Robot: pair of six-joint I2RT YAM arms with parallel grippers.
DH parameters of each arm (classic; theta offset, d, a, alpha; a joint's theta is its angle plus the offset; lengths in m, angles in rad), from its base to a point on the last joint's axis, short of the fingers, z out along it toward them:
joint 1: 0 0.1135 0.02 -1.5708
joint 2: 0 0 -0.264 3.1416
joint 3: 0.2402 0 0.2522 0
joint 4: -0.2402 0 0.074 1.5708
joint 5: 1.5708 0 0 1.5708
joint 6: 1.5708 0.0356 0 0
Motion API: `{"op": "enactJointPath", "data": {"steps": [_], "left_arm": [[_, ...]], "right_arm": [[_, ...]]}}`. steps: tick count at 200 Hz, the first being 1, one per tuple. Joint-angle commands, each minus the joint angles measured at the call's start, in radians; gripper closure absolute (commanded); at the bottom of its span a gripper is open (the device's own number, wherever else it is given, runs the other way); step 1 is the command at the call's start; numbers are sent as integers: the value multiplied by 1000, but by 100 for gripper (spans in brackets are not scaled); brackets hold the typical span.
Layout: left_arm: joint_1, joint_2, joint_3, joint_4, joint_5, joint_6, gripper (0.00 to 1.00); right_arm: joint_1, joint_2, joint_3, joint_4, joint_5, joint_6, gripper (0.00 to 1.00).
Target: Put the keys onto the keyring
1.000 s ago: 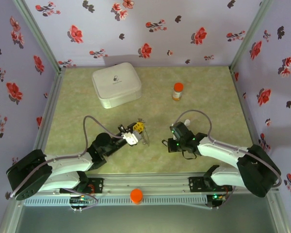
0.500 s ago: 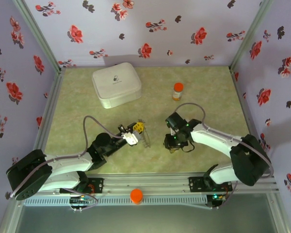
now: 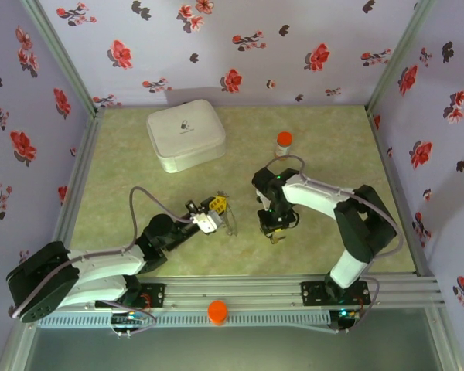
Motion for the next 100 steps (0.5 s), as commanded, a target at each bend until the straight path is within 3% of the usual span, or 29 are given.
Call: {"op": "enactJointPath", "data": {"steps": [1,100], "left_arm": [[-7,-25,-3,42,-12,-15,100],[-6,-27,-3,39,-11,-14,100]], "right_arm": [[-4,35,31,-61,-34,-49,77],[2,72,30,-55,-32,-57,85]]}}
